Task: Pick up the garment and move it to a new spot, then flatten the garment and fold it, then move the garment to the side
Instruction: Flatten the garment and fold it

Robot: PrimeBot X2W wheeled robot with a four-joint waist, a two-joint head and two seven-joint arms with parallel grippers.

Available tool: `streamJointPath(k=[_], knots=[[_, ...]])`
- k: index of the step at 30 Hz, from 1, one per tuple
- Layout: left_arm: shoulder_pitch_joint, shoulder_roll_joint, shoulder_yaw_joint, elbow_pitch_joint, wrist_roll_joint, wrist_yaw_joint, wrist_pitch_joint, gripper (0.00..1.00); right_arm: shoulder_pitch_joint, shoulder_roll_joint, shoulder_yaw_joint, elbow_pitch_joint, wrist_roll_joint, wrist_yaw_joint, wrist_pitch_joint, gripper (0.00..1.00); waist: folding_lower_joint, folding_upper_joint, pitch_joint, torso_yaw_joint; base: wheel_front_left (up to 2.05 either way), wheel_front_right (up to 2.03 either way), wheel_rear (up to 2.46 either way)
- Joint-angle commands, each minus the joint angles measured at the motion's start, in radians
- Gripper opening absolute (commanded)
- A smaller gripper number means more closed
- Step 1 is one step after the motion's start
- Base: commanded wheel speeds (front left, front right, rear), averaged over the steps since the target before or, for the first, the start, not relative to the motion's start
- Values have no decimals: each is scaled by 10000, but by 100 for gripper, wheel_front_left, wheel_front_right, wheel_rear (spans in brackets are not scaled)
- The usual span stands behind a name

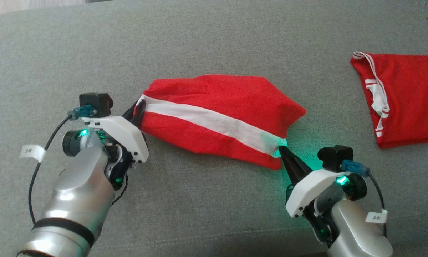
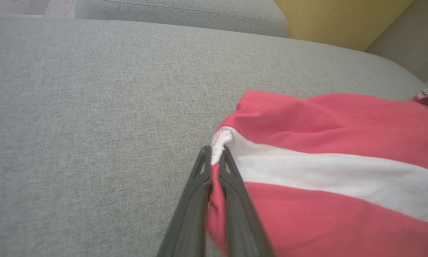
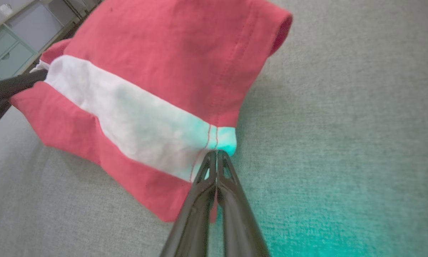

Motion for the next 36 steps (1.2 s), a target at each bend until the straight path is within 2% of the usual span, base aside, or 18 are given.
streamJointPath(k=[1, 8, 17, 18, 19, 20, 26, 31, 36], knots=[[-272, 275, 215, -232, -61, -37, -129, 0, -175, -89, 221, -291, 93, -7, -198, 0, 0, 0, -40, 5, 0, 0, 0], [-15, 366, 149, -457, -216, -54, -319, 0, 137, -487, -49, -1098, 190, -7, -566, 0, 0, 0, -265, 58, 0, 0, 0], [260, 430, 79, -506, -344, -40, -274, 0, 811, -632, -788, -3133, -356, -7, -389, 0, 0, 0, -583, -10, 0, 0, 0], [279, 430, 72, -502, -354, -32, -268, 0, 865, -626, -885, -3405, -464, -7, -411, 13, 0, 0, -601, -26, 0, 0, 0], [296, 434, 68, -497, -363, -23, -262, 0, 914, -621, -989, -3667, -610, -7, -433, 43, 0, 0, -616, -47, 0, 0, 0], [313, 438, 65, -494, -374, -16, -259, 0, 959, -603, -1096, -3933, -733, -7, -479, 100, 0, 0, -630, -67, 0, 0, 0], [386, 485, 53, -493, -415, 28, -269, 0, 1210, -513, -1689, -5167, -1378, -7, -527, 100, 0, 0, -685, -171, 0, 0, 0], [429, 540, 44, -510, -452, 55, -285, 0, 1676, -483, -2306, -6315, -1934, -7, -156, 100, 0, 0, -728, -247, 0, 0, 0], [495, 577, 47, -526, -510, 88, -298, 0, 2361, -344, -2770, -7143, -1997, -7, 270, 100, 0, 0, -797, -289, 0, 0, 0]])
